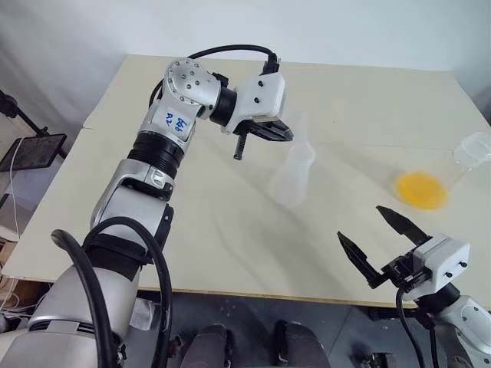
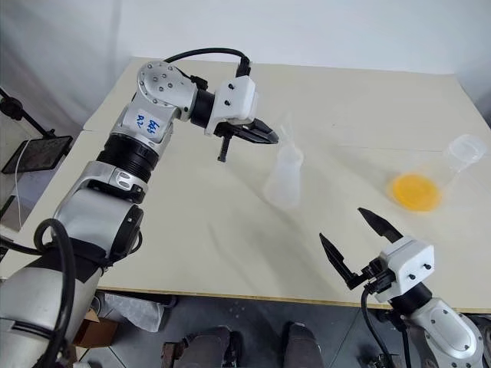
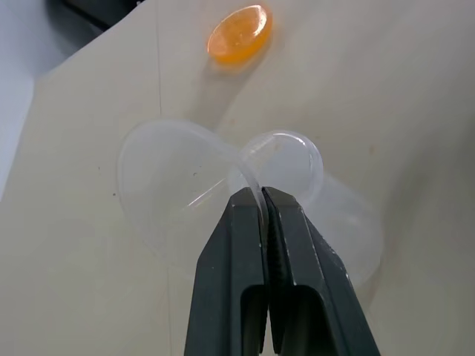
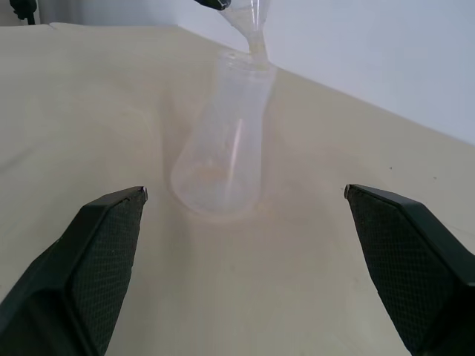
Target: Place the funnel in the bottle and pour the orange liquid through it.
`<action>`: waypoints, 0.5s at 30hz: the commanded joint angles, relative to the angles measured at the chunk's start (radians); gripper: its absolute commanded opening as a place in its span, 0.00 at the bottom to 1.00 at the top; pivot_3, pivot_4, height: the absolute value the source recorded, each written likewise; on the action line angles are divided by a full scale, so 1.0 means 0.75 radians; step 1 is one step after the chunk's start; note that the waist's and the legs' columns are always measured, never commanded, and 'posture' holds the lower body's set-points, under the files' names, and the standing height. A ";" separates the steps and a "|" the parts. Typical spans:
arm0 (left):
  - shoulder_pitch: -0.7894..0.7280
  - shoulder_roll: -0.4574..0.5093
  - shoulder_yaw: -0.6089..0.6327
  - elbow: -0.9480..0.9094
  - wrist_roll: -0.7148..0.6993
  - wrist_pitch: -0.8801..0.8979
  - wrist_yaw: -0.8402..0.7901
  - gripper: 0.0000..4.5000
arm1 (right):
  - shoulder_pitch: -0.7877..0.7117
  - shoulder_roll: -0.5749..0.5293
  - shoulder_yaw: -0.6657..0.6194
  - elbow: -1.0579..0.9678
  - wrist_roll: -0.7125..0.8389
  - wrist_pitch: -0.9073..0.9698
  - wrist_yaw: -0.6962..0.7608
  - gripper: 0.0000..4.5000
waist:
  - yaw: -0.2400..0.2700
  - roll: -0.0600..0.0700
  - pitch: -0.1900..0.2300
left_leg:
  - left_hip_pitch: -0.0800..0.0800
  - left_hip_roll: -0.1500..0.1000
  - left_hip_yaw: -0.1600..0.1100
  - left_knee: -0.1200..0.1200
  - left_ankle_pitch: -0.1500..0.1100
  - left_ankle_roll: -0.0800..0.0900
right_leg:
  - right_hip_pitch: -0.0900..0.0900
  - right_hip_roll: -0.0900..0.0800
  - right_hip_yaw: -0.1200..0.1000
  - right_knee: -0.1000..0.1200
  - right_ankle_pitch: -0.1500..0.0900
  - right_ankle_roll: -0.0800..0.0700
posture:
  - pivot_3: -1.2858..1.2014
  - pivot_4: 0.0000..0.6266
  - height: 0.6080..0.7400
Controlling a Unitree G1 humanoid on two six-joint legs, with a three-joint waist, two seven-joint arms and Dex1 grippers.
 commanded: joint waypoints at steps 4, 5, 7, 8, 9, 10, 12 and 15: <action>-0.068 0.031 0.018 -0.013 0.011 -0.018 -0.029 0.00 | -0.011 -0.005 -0.019 -0.048 0.011 -0.022 -0.010 1.00 | 0.001 0.000 0.000 | 0.000 0.000 0.000 0.000 0.000 0.000 | 0.000 0.000 0.000 0.000 0.000 0.000 | 0.52 0.24 1.00; -0.062 0.031 0.006 -0.012 0.024 -0.025 -0.037 0.00 | -0.011 -0.005 -0.018 -0.048 0.011 -0.021 -0.009 1.00 | 0.001 0.000 0.000 | 0.000 0.000 0.000 0.000 0.000 0.000 | 0.000 0.000 0.000 0.000 0.000 0.000 | 0.52 0.24 1.00; -0.043 0.015 -0.019 -0.015 0.047 -0.039 -0.045 0.00 | -0.011 -0.006 -0.014 -0.047 0.009 -0.020 -0.007 1.00 | 0.001 0.000 0.000 | 0.000 0.000 0.000 0.000 0.000 0.000 | 0.000 0.000 0.000 0.000 0.000 0.000 | 0.52 0.24 1.00; -0.038 0.004 -0.030 -0.013 0.059 -0.047 -0.044 0.00 | -0.013 -0.007 -0.013 -0.047 0.009 -0.018 -0.006 1.00 | 0.001 0.000 0.000 | 0.000 0.000 0.000 0.000 0.000 0.000 | 0.000 0.000 0.000 0.000 0.000 0.000 | 0.52 0.24 1.00; -0.038 -0.008 -0.036 -0.008 0.071 -0.052 -0.034 0.00 | -0.015 -0.008 -0.012 -0.046 0.010 -0.017 -0.006 1.00 | 0.002 0.000 0.000 | 0.000 0.000 0.000 0.000 0.000 0.000 | 0.000 0.000 0.000 0.000 0.000 0.000 | 0.52 0.24 1.00; -0.040 -0.018 -0.044 0.000 0.080 -0.052 -0.037 0.00 | -0.017 -0.010 -0.012 -0.046 0.010 -0.015 -0.005 1.00 | 0.002 0.000 0.000 | 0.000 0.000 0.000 0.000 0.000 0.000 | 0.000 0.000 0.000 0.000 0.000 0.000 | 0.52 0.24 1.00; -0.049 -0.035 -0.044 0.017 0.094 -0.042 0.000 0.05 | -0.022 -0.012 -0.012 -0.047 0.010 -0.012 -0.006 1.00 | 0.002 0.000 0.000 | 0.000 0.000 0.000 0.000 0.000 0.000 | 0.000 0.000 0.000 0.000 0.000 0.000 | 0.52 0.24 1.00; -0.059 -0.052 -0.031 0.027 0.095 -0.047 0.027 0.23 | -0.027 -0.011 -0.012 -0.051 0.009 -0.009 -0.011 1.00 | 0.001 0.000 0.000 | 0.000 0.000 0.000 0.000 0.000 0.000 | 0.000 0.000 0.000 0.000 0.000 0.000 | 0.52 0.24 1.00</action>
